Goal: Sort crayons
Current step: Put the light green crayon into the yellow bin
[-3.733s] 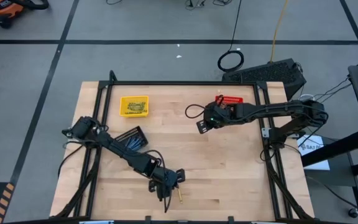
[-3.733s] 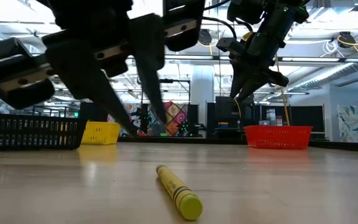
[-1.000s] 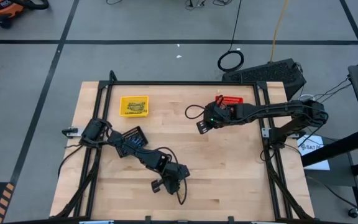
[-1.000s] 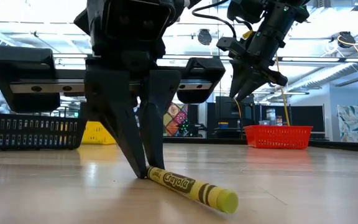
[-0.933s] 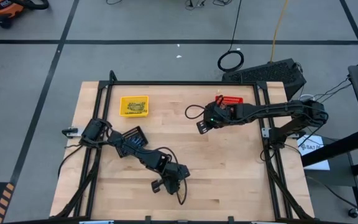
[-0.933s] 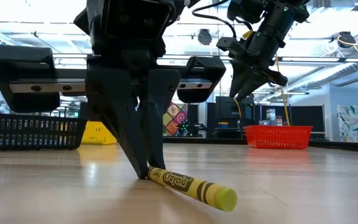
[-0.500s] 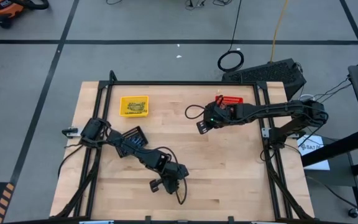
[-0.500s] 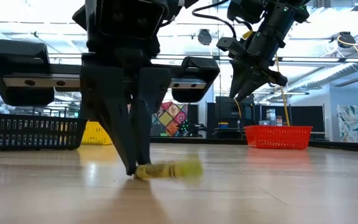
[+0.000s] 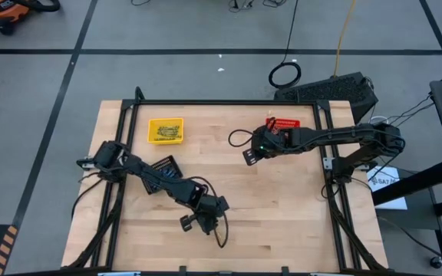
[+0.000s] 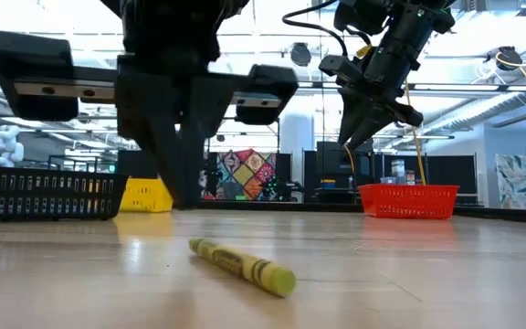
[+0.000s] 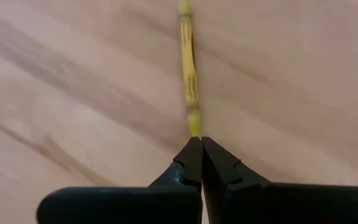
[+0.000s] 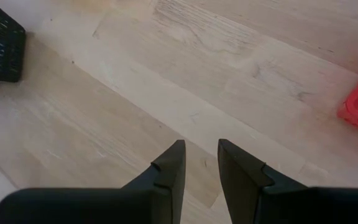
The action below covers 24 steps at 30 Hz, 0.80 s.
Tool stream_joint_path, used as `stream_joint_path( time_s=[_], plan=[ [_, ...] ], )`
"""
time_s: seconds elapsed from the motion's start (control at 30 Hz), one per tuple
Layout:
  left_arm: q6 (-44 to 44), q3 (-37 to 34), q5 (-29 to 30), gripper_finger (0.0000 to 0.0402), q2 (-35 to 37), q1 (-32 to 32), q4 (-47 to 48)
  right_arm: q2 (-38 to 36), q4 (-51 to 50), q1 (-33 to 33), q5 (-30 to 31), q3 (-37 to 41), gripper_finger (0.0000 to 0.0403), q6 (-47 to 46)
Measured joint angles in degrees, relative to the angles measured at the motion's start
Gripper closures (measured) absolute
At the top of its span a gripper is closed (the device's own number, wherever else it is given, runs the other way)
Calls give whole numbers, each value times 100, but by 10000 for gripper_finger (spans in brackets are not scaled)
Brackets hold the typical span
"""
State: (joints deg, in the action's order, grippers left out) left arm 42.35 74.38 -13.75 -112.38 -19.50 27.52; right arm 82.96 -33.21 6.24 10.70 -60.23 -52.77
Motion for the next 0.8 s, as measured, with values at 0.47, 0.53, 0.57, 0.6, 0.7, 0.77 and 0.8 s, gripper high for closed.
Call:
stream_joint_path(
  time_s=[0.47, 0.53, 0.57, 0.6, 0.7, 0.77, 0.8],
  plan=[
    [-308, 6, 441, 401, 285, 23, 1414, 23, -133, -727, -299, 0, 321, -495],
    [-382, 8, 440, 401, 372, -6, 1488, 50, -200, -912, -195, 2, 321, -511],
    [-456, 8, 435, 401, 395, -17, 1383, 58, -196, -983, -78, 2, 321, -524],
    [-540, 8, 415, 401, 417, -40, 1232, 64, -196, -1047, 35, 2, 321, -528],
    [-740, 8, 368, 401, 453, -128, 822, 68, -199, -1141, 214, 2, 321, -530],
    [-741, 14, 361, 401, 454, -204, 559, 68, -199, -1166, 342, 2, 321, -553],
    [-742, 14, 349, 401, 454, -231, 521, 68, -199, -1169, 416, 2, 321, -596]
  ],
)
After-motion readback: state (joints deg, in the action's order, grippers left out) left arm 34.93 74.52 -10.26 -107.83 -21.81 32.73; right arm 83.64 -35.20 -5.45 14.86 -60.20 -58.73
